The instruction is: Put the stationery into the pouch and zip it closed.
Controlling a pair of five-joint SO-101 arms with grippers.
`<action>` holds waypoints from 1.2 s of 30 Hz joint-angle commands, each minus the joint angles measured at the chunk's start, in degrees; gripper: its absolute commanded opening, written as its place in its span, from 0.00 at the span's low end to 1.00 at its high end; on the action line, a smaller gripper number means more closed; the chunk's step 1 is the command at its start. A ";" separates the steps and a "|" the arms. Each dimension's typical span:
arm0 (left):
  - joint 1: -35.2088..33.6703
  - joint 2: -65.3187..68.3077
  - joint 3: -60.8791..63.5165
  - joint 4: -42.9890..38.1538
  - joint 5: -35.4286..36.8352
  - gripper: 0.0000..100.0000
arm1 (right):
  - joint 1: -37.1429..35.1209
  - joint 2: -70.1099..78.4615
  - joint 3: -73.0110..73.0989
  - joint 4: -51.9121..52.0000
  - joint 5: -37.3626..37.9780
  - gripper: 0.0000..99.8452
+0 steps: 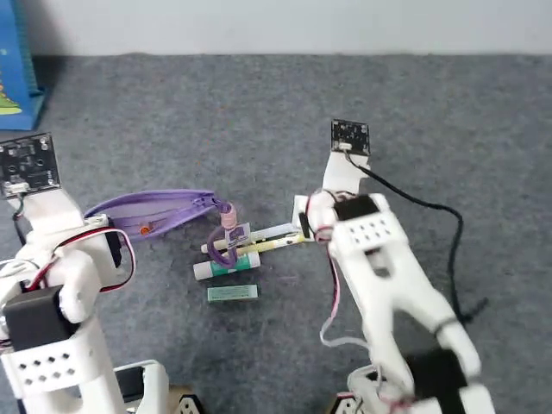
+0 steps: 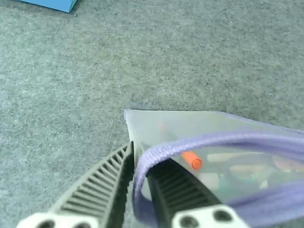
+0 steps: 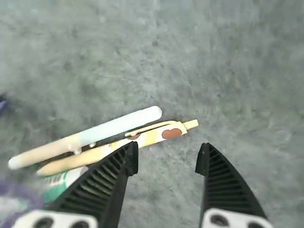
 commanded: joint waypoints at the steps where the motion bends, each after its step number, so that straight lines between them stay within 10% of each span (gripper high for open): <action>1: -0.44 -0.09 -3.03 0.18 -0.53 0.01 | 0.48 5.49 -6.07 0.31 -3.69 0.20; 36: -0.18 -0.09 -1.80 0.62 -0.44 0.01 | -0.40 23.69 -14.15 -1.45 -8.35 0.20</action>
